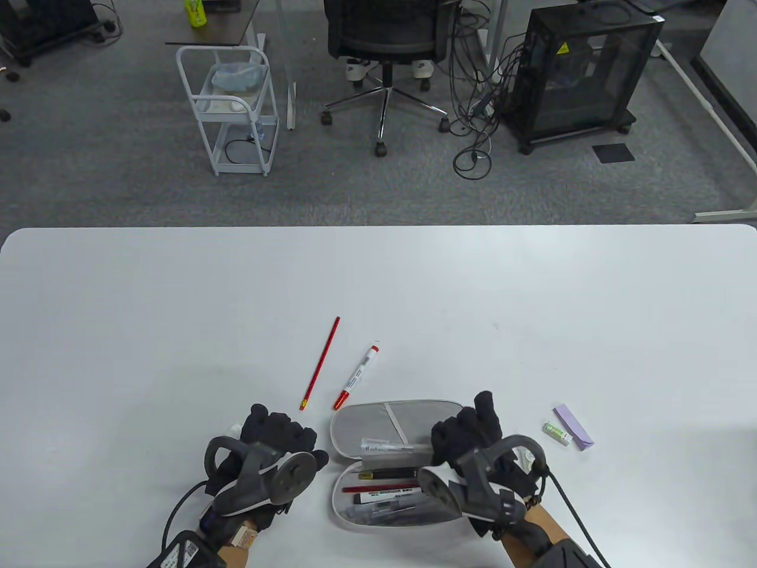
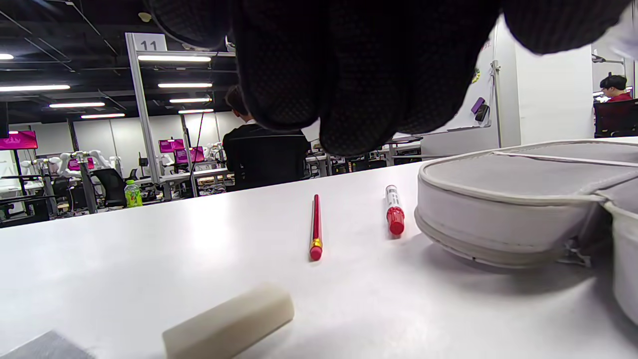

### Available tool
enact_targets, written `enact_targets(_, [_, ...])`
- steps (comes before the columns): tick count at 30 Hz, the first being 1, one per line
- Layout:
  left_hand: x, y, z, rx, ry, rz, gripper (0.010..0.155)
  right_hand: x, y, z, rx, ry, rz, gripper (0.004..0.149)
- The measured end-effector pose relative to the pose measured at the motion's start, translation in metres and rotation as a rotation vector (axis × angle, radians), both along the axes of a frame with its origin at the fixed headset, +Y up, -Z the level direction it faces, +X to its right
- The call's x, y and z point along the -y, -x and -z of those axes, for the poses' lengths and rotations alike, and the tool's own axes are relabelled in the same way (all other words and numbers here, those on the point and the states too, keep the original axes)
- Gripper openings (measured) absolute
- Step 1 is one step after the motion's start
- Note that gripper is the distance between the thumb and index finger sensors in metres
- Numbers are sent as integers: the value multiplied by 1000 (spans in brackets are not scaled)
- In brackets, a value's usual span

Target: Pack double-layer zippered pencil case

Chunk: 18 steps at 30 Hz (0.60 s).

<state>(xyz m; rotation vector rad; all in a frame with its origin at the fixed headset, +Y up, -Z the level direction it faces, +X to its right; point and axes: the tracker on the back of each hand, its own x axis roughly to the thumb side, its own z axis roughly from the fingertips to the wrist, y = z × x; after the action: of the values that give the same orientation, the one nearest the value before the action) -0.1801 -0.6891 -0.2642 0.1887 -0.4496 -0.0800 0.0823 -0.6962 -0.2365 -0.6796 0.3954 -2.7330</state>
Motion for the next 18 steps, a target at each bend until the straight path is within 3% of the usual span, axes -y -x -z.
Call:
enact_targets(4, [1, 2, 3, -20, 5, 0, 51, 14, -1, -17, 5, 32, -28, 50])
enact_targets(8, [5, 4, 7, -43, 25, 6, 51, 28, -6, -16, 35, 53, 13, 50])
enact_targets(13, [8, 6, 14, -72, 12, 44, 51, 33, -11, -16, 54, 1, -40, 53])
enact_targets(18, [9, 13, 17, -110, 28, 20, 51, 30, -14, -14, 76, 50, 42, 56])
